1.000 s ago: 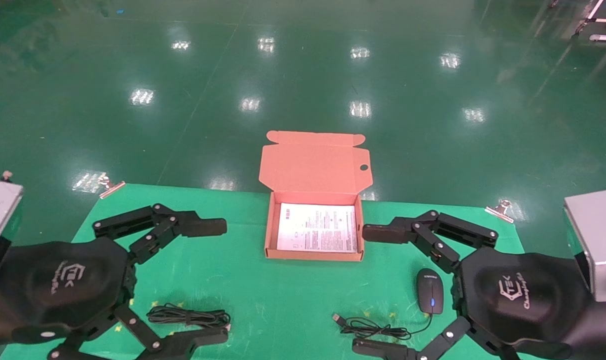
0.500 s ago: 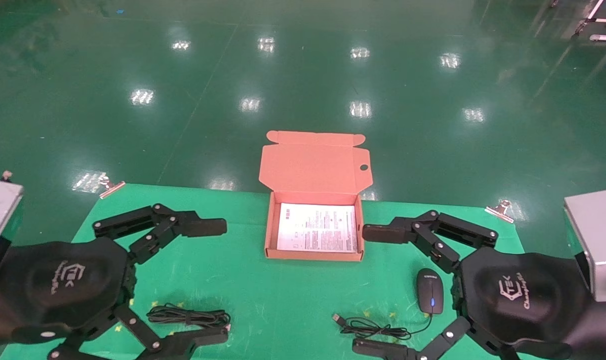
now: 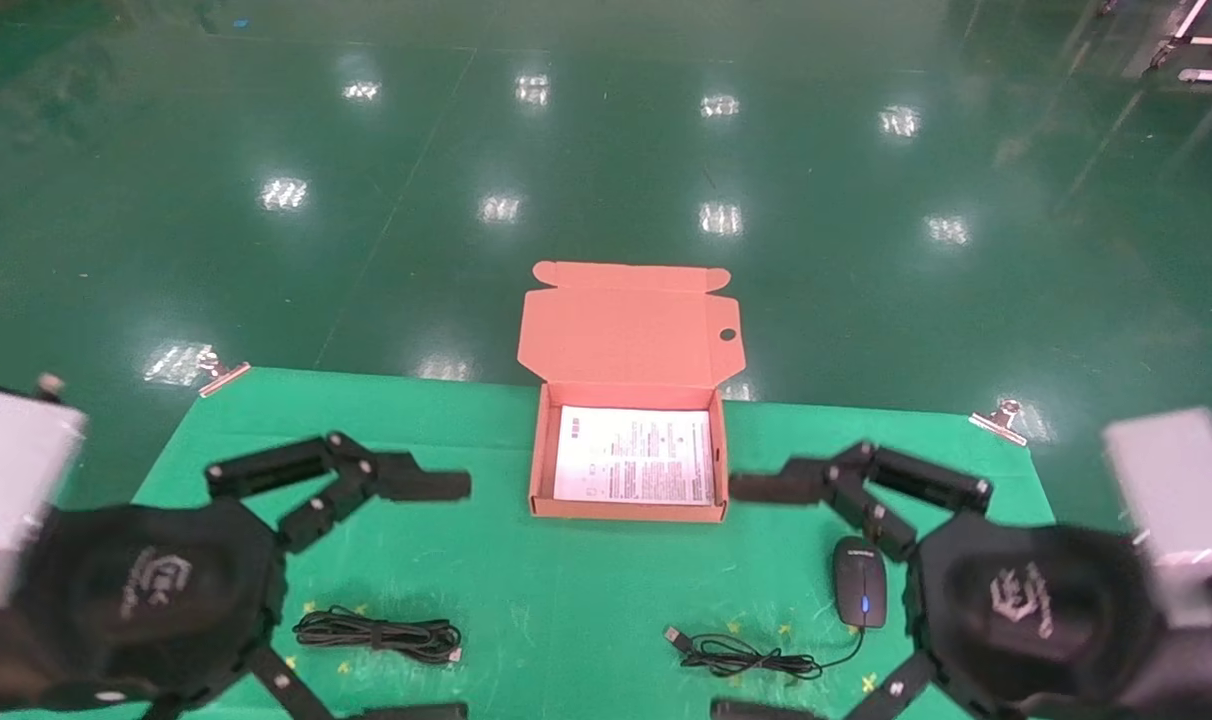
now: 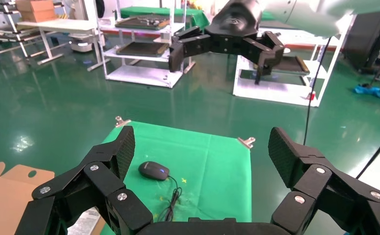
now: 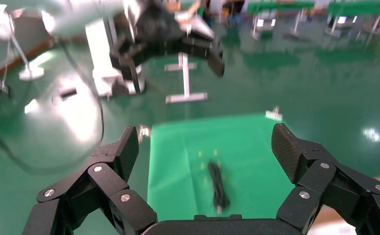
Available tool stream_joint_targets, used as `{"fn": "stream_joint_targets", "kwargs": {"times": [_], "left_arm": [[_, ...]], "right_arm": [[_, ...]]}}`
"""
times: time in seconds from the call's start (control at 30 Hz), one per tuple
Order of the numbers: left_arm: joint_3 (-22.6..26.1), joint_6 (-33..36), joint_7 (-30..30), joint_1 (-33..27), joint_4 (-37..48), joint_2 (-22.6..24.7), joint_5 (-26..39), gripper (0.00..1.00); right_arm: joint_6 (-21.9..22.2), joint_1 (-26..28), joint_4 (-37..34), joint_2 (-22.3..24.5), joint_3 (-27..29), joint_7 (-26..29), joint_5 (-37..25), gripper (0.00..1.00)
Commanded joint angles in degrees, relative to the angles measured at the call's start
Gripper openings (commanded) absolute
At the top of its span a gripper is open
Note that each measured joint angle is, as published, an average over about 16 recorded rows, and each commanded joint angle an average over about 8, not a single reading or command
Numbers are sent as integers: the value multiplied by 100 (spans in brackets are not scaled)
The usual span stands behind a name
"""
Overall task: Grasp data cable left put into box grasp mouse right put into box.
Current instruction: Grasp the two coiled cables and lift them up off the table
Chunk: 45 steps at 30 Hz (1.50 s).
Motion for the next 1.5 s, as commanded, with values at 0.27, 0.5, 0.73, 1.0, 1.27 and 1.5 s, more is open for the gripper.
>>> {"fn": "stream_joint_targets", "kwargs": {"times": [0.27,0.5,0.73,1.0,1.27,1.5], "left_arm": [[577,92,-60,-561,-186,85,1357,100],[1092,105,124,-1011,-252,298,2552,100],[1597,4,245,-1346,-290,584,3727,100],[2044,-353,96,-1489,-291,973,4958,100],[2409,-746,-176,-1361,-242,1298,6036,100],[2597,-974,-450,-1154,-94,1474,6570,100]], "right_arm": [[-179,542,240,71,-466,-265,-1304,100],[-248,1137,282,-114,-1108,-767,-2755,100],[-222,1699,301,-474,-1853,-894,-4191,100],[-32,2022,304,-961,-2526,-802,-5560,100],[414,1857,289,-1284,-2899,-666,-6549,100],[944,1461,224,-1419,-3007,-360,-7046,100]]}}
